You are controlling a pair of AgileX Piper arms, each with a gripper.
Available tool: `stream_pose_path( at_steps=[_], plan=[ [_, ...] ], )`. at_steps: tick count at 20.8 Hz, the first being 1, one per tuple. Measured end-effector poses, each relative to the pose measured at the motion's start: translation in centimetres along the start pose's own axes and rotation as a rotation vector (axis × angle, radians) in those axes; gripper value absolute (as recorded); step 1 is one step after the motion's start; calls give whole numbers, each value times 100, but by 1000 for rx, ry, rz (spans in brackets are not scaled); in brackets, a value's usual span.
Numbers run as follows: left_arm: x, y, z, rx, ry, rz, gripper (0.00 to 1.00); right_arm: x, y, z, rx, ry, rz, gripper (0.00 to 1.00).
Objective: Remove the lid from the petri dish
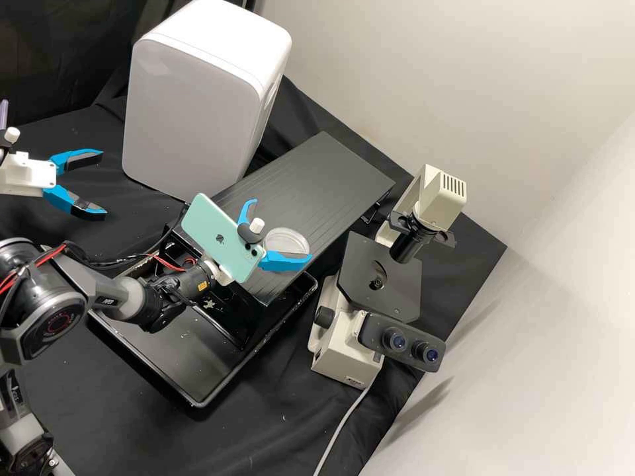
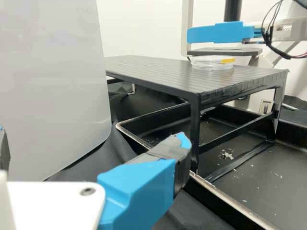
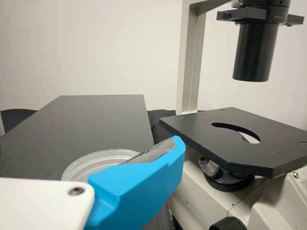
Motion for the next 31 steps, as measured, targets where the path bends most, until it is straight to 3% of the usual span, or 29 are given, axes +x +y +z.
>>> stream_pose_path(
  at_steps=[12,16,24,31],
  plan=[
    [1,-3,25,1,-10,-2,100,0,18,17,0,-5,6,100],
    [3,-7,23,1,-10,-3,100,44,69,109,-2,-34,25,100],
    [3,-7,22,0,-8,-3,100,95,-18,352,-3,-109,-2,100],
    [9,-31,14,-2,-4,-13,100,165,-29,385,-3,-113,0,100]
  ],
)
